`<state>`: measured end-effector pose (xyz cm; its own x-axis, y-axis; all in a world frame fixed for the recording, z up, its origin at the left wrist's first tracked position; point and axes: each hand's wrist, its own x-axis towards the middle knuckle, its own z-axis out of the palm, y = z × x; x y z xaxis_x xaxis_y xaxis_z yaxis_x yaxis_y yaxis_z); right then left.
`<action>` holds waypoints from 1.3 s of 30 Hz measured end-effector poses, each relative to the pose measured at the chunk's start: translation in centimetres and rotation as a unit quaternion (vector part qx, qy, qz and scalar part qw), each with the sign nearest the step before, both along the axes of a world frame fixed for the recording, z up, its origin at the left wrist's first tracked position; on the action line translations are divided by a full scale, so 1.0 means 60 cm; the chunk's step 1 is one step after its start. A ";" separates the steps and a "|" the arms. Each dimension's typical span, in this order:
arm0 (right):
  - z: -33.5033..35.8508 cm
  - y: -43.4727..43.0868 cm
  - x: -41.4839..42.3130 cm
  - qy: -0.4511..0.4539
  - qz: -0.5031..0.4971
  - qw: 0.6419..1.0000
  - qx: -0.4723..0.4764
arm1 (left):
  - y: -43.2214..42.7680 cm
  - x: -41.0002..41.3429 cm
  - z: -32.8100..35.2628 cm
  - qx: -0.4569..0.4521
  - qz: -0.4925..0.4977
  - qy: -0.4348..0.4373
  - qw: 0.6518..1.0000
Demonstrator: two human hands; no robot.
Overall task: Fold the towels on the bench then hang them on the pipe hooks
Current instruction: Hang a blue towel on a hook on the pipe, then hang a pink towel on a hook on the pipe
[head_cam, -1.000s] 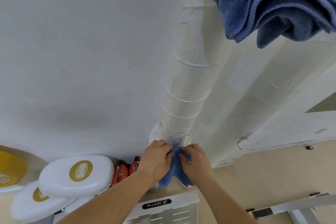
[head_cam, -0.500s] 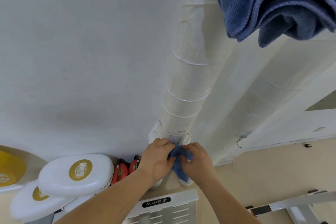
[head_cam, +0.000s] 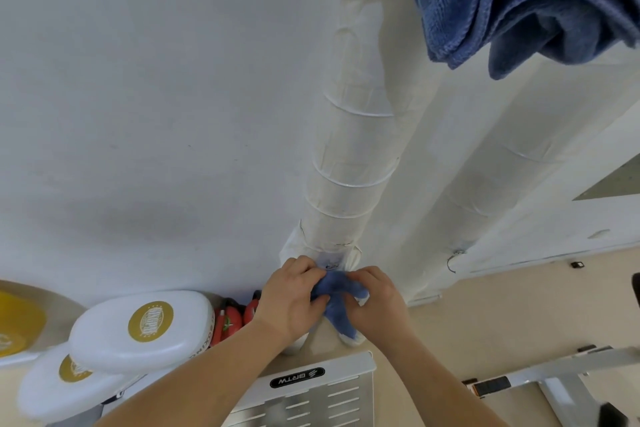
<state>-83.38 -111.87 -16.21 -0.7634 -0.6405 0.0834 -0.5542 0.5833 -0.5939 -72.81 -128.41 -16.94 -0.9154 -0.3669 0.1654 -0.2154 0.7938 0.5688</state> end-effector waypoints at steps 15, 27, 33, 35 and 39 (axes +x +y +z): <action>0.012 0.047 0.057 0.038 -0.135 0.989 -0.039 | 0.029 0.095 0.039 0.117 0.012 -0.060 0.991; -0.029 0.274 0.450 -0.151 -0.480 0.864 0.006 | 0.259 0.246 -0.018 0.196 -0.324 -0.244 0.893; -0.048 0.423 0.695 -0.207 -0.613 0.763 0.018 | 0.442 0.397 -0.033 0.175 -0.470 -0.336 0.798; -0.067 0.474 0.766 -0.207 -0.631 0.747 0.027 | 0.503 0.445 -0.040 0.155 -0.501 -0.357 0.773; -0.097 0.561 0.913 -0.242 -0.674 0.695 0.064 | 0.602 0.548 -0.067 0.105 -0.543 -0.392 0.735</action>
<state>-28.58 -78.23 -22.05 -0.5958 0.7059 -0.3831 0.7936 0.4440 -0.4159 -39.94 -92.29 -20.97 -0.4707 0.7092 -0.5249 0.1544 0.6519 0.7424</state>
